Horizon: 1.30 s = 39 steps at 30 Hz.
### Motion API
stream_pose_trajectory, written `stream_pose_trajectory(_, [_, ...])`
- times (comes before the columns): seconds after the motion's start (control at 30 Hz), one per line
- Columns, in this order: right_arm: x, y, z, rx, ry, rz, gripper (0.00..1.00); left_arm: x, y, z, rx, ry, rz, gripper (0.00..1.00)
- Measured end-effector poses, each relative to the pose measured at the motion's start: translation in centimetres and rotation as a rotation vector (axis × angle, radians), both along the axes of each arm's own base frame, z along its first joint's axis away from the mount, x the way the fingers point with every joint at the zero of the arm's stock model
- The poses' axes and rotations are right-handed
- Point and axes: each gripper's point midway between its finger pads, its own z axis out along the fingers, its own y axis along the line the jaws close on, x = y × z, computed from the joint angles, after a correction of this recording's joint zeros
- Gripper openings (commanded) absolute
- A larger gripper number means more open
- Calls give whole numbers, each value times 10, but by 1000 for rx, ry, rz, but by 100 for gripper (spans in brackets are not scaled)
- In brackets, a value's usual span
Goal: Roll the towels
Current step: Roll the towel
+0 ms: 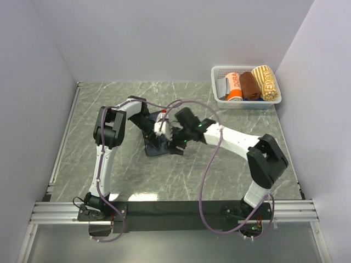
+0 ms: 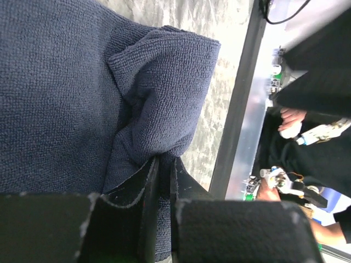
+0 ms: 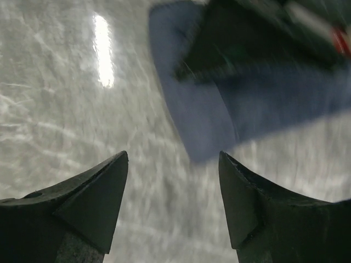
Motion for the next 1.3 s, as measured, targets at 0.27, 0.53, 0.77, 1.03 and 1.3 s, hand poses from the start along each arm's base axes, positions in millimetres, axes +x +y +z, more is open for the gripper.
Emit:
stream_pose_trajectory(0.27, [-6, 40, -52, -94, -157, 232, 71, -10, 1, -1, -14, 47, 4, 6])
stream_pose_trajectory(0.53, [8, 47, -72, -142, -204, 286, 0, -10, 8, 1, -38, 74, 56, 13])
stream_pose_trajectory(0.77, [3, 78, -68, -95, -48, 297, 0, -4, 51, 7, -41, 72, 219, 50])
stream_pose_trajectory(1.03, [-6, 94, -68, -41, 207, 218, 0, 42, 158, 29, 6, -233, 525, 58])
stream_pose_trajectory(1.3, [-7, 95, -71, 34, 541, 115, 0, 17, 168, 92, 137, -783, 467, 61])
